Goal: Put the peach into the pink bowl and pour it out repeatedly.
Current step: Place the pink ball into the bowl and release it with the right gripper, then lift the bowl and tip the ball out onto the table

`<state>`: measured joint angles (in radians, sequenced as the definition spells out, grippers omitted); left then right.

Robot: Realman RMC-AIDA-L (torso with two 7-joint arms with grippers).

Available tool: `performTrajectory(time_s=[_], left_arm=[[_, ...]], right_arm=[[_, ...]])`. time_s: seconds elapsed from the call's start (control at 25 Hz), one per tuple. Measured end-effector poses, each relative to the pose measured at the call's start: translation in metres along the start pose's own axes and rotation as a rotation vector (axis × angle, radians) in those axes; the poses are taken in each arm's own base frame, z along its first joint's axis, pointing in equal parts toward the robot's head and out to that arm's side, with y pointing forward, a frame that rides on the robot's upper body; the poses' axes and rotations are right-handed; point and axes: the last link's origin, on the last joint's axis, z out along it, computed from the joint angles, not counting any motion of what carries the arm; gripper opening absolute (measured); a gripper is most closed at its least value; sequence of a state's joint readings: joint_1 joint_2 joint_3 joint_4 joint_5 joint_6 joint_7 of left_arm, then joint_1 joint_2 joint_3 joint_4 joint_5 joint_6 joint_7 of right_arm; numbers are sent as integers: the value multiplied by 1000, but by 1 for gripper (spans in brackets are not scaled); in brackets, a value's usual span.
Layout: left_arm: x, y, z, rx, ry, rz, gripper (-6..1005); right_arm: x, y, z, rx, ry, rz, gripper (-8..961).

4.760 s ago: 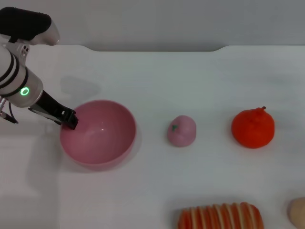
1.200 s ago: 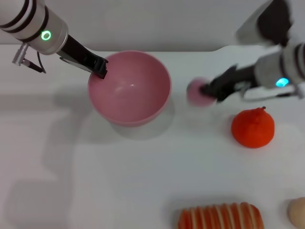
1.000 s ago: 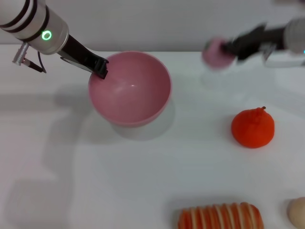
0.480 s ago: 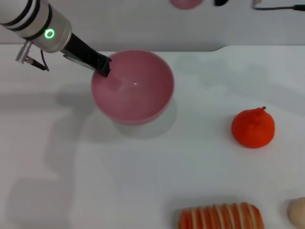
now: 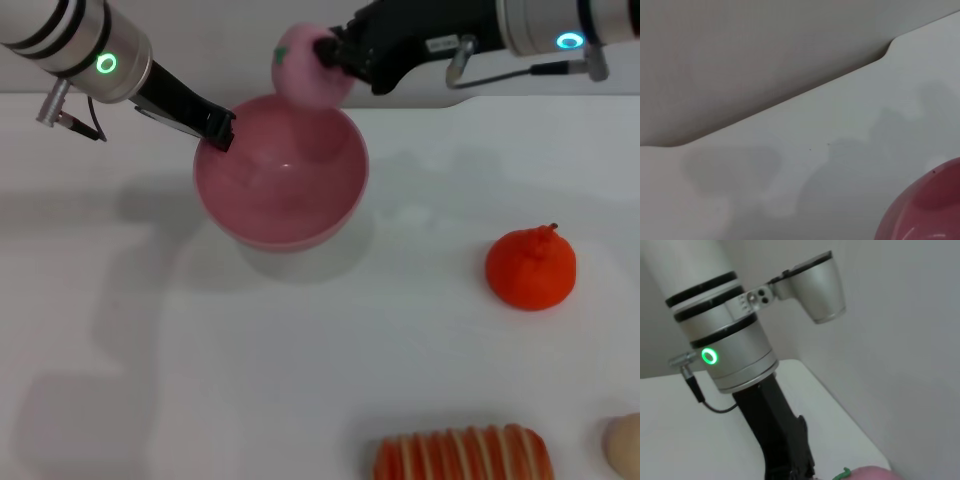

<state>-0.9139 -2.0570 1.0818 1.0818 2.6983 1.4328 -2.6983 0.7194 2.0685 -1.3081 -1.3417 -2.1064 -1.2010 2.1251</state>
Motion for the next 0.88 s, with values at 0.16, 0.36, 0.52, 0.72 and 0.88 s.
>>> performTrajectory(time_s=[0.16,0.36,0.52,0.72,0.88], left_arm=[[0,0,0,0,-1,1,46],[0,0,0,0,-1,3,46],[0,1,0,1,-2,4,46],[1,1,1,-3,8,2,46],[3,1,4,-19,64,4,46]], right_arm=[[-1,1,3,-13,7,-12,83],[0,-1,2,-7,5,-13,126],[2,-3,0,4,0,-7,270],[14,-23,-15,92,-41,59,417],[43,-50,-37,190,-164,240,444]])
